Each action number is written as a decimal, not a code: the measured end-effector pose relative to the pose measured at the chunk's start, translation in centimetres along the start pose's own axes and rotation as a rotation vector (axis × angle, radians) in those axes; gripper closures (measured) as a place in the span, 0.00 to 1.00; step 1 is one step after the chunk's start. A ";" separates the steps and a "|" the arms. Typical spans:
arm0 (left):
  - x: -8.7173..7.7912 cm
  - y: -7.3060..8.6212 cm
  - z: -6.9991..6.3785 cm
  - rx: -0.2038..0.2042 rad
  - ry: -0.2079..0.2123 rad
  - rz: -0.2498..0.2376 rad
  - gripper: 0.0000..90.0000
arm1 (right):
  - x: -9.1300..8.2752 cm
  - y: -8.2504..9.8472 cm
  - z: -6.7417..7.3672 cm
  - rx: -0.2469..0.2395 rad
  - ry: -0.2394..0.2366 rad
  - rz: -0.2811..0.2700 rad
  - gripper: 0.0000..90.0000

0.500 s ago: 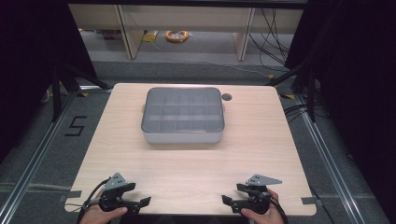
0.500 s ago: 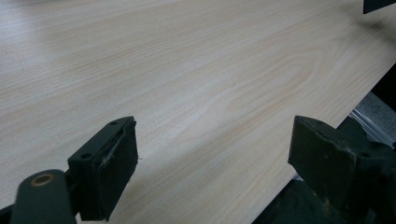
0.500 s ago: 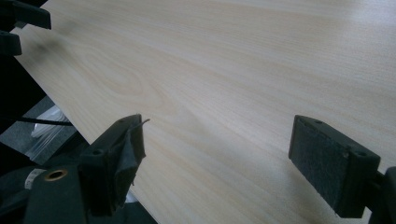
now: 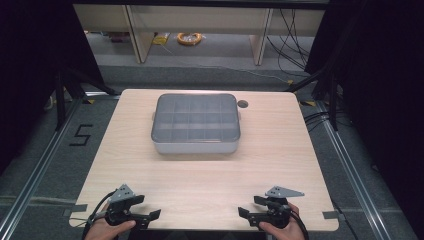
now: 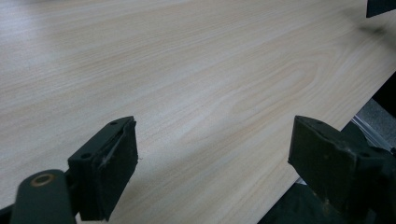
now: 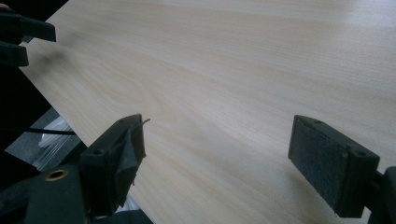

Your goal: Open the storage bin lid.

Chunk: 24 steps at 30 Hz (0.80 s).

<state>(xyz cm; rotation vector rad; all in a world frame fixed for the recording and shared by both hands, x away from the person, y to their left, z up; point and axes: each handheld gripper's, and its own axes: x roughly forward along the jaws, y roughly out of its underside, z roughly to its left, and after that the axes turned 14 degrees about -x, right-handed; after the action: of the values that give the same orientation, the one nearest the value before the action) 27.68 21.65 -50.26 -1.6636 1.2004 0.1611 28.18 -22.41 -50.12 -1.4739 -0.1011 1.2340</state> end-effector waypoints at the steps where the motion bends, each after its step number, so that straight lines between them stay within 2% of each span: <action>1: -0.1 -0.1 0.1 -0.003 0.002 0.006 0.17 | 0.1 0.1 -0.3 -0.047 0.019 -0.012 0.22; 4: -0.1 -0.2 0.2 -0.015 -0.006 -0.006 0.17 | 0.0 -0.1 -0.1 -0.012 0.007 -0.008 0.22; 5: -0.2 -0.2 0.3 0.000 -0.006 0.008 0.17 | 0.1 -0.1 0.0 -0.010 0.005 -0.017 0.23; 6: -0.1 -0.2 0.3 -0.015 -0.004 -0.005 0.17 | 0.0 -0.2 -0.3 -0.051 0.025 -0.014 0.23; 7: 0.0 -0.2 0.3 -0.017 -0.007 -0.008 0.17 | 0.1 -0.2 -0.3 -0.044 0.016 -0.014 0.23; 10: 0.1 -0.3 0.2 -0.018 -0.003 -0.008 0.17 | 0.3 -0.4 -0.4 -0.049 0.035 -0.030 0.23; 12: 0.2 -0.3 0.2 -0.012 -0.005 -0.004 0.17 | 0.2 -0.6 -0.2 -0.025 0.022 -0.030 0.24; 14: 0.3 -0.4 0.4 -0.022 -0.005 0.003 0.17 | 0.4 -0.7 -0.6 -0.046 0.026 -0.048 0.24; 15: 0.4 -0.5 0.4 -0.028 0.000 0.002 0.17 | 0.4 -0.8 -0.5 -0.027 0.031 -0.037 0.24; 16: 0.4 -0.6 0.4 -0.029 -0.002 0.000 0.17 | 0.4 -0.8 -0.7 -0.049 0.029 -0.043 0.24; 18: 0.4 -0.8 0.5 -0.029 -0.004 -0.008 0.17 | 0.4 -1.0 -1.0 -0.050 0.029 -0.046 0.24; 19: 0.4 -0.9 0.6 -0.031 -0.004 -0.013 0.17 | 0.4 -1.1 -1.1 -0.046 0.045 -0.052 0.24; 22: 0.5 -1.1 0.9 -0.049 -0.002 -0.015 0.17 | 0.7 -1.6 -1.6 -0.063 0.045 -0.063 0.25; 23: 0.4 -1.3 1.0 -0.044 -0.009 -0.012 0.17 | 0.7 -1.8 -1.8 -0.072 0.054 -0.061 0.25; 24: 0.4 -1.4 1.1 -0.050 -0.009 -0.019 0.17 | 0.8 -2.1 -1.4 -0.015 0.041 -0.073 0.25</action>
<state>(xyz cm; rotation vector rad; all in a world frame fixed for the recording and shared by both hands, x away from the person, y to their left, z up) 29.43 22.21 -50.16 -1.7154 1.1822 0.1880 30.68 -22.16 -49.33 -1.4946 -0.1357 1.1454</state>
